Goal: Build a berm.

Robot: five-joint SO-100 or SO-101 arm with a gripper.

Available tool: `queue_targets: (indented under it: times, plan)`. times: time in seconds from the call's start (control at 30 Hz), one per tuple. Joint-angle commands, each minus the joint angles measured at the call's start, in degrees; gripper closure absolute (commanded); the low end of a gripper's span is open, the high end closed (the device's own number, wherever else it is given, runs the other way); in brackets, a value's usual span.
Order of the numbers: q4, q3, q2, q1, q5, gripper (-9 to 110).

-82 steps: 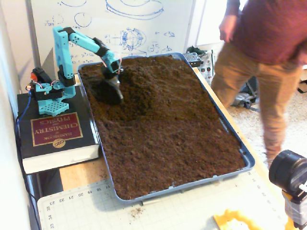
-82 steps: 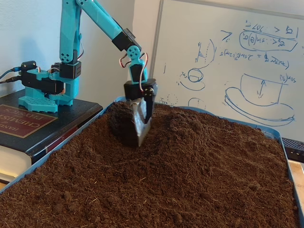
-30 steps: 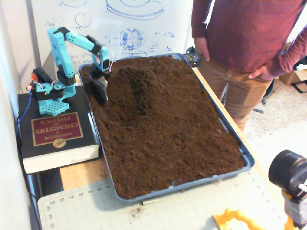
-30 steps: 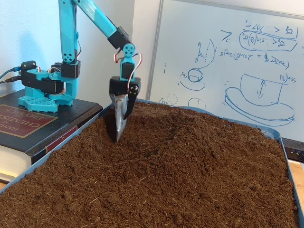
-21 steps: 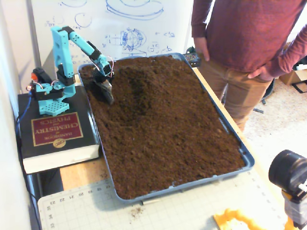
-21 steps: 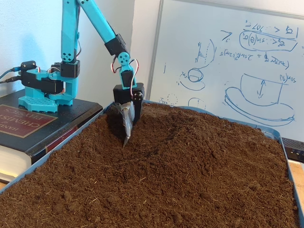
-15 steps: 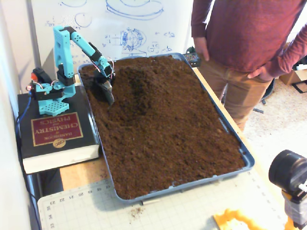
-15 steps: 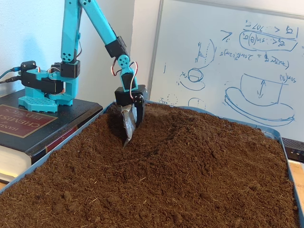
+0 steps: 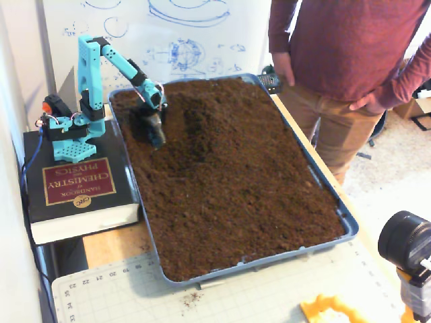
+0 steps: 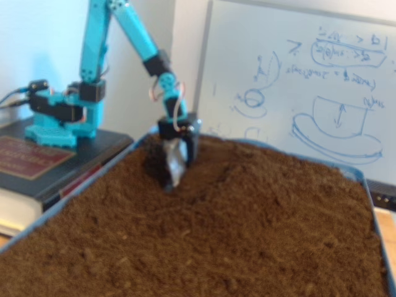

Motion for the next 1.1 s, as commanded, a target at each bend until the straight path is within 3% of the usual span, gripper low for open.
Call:
queue_targets:
  times: [0.0,0.6,0.87,1.07]
  plan:
    - [-5.1,-9.8,4.5,1.8,0.4,101]
    - [-5.0,-7.0,19.2,2.0,0.7,101]
    - [-3.8,13.0,34.7,1.7,0.4,101]
    - [8.6,29.3,58.8,-0.2,0.3,101]
